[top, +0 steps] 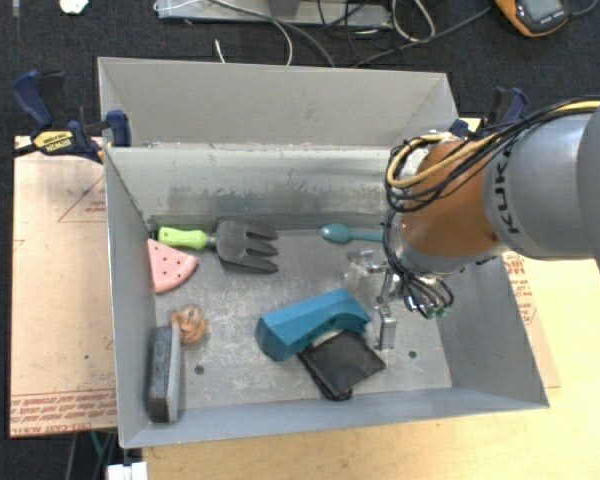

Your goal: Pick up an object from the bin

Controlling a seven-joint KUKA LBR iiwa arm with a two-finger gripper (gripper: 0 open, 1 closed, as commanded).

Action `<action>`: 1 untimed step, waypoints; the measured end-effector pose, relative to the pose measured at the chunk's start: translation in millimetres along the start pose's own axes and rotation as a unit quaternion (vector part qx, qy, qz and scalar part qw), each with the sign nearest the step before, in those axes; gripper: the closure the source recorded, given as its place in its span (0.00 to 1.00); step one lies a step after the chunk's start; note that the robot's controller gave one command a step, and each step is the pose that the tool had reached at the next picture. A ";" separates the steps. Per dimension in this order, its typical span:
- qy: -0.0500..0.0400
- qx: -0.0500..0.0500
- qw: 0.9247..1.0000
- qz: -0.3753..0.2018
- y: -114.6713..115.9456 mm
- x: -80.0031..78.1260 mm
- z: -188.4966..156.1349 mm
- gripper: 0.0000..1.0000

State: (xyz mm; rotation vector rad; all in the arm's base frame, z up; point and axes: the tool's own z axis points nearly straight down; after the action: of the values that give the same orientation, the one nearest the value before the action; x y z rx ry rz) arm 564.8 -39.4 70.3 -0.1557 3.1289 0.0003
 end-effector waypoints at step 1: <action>-0.001 0.002 0.999 0.047 17.6 -12.4 0.2 0.00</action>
Offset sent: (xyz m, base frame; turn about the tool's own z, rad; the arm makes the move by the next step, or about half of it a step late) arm -0.0085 0.0583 -0.0003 -0.0831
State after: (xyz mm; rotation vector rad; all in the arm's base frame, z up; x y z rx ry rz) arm 575.4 -20.6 70.3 -0.0077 3.1299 -0.0038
